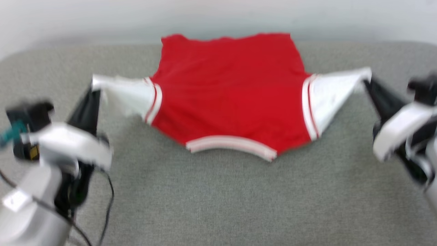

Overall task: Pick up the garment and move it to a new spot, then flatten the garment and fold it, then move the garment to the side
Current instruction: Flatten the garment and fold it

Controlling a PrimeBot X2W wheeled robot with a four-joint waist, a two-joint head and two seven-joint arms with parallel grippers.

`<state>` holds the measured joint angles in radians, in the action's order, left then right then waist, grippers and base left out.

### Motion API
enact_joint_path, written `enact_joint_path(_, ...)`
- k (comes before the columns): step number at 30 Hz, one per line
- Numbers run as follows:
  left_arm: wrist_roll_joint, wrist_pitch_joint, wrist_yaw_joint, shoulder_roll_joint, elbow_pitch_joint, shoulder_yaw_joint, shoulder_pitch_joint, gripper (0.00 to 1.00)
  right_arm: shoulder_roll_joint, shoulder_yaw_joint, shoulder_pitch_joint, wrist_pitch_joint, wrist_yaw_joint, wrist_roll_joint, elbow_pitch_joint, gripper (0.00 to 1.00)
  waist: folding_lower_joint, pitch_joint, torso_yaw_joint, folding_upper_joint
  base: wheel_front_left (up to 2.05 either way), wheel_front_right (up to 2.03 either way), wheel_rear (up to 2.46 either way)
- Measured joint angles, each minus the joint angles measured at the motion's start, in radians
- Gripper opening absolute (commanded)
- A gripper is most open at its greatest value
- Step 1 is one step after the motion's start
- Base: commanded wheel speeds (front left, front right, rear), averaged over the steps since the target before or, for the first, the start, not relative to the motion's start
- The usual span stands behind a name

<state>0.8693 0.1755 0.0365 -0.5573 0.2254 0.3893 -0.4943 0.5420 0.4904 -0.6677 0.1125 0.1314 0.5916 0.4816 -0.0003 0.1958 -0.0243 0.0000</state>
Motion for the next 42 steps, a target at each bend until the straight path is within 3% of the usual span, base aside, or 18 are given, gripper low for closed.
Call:
enact_joint_path(2,0.03,0.012,0.045,-0.016,-0.068,-0.012,0.169,0.0,-0.002,-0.037,0.159,-0.029,0.0,0.007,-0.049,0.0,0.0,-0.061,-0.005,0.0,0.0,0.0,0.0)
enact_joint_path(5,0.043,0.014,0.079,-0.033,-0.108,-0.019,0.282,0.0,-0.007,-0.062,0.265,-0.053,0.0,-0.002,-0.085,0.0,-0.0001,-0.102,-0.01,0.0,0.0,0.0,0.0)
enact_joint_path(15,0.104,0.027,0.145,-0.043,-0.174,-0.037,0.563,0.0,-0.042,-0.195,0.567,-0.125,0.0,-0.021,-0.168,0.0,-0.0001,-0.208,-0.024,0.0,0.0,0.0,0.0)
enact_joint_path(16,0.121,0.036,0.162,-0.038,-0.185,-0.047,0.619,0.0,-0.058,-0.236,0.652,-0.141,0.0,-0.032,-0.19,0.0,0.0,-0.219,-0.022,0.0,0.0,0.0,0.0)
enact_joint_path(26,0.143,0.056,0.179,-0.006,-0.179,-0.049,0.731,0.0,-0.101,-0.326,0.876,-0.225,0.0,-0.066,-0.259,0.0,0.0002,-0.228,-0.016,0.0,0.0,0.0,0.0)
enact_joint_path(32,0.136,0.06,0.177,0.004,-0.17,-0.041,0.736,0.0,-0.121,-0.351,0.91,-0.263,0.0,-0.084,-0.279,0.0,0.0003,-0.229,-0.01,0.0,0.0,0.0,0.0)
enact_joint_path(33,0.132,0.061,0.177,0.005,-0.17,-0.039,0.735,0.0,-0.125,-0.355,0.908,-0.264,0.0,-0.087,-0.283,0.42,0.0002,-0.228,-0.01,0.0,0.0,0.0,0.0)
enact_joint_path(34,0.128,0.061,0.177,0.007,-0.17,-0.037,0.733,0.0,-0.131,-0.359,0.902,-0.264,0.0,-0.094,-0.287,1.0,0.0003,-0.227,-0.009,0.0,0.0,0.0,0.0)
enact_joint_path(42,0.105,0.061,0.175,0.024,-0.187,-0.009,0.703,0.0,-0.138,-0.401,0.784,-0.267,0.0,-0.118,-0.384,1.0,0.0003,-0.215,0.002,0.0,0.0,0.0,0.0)
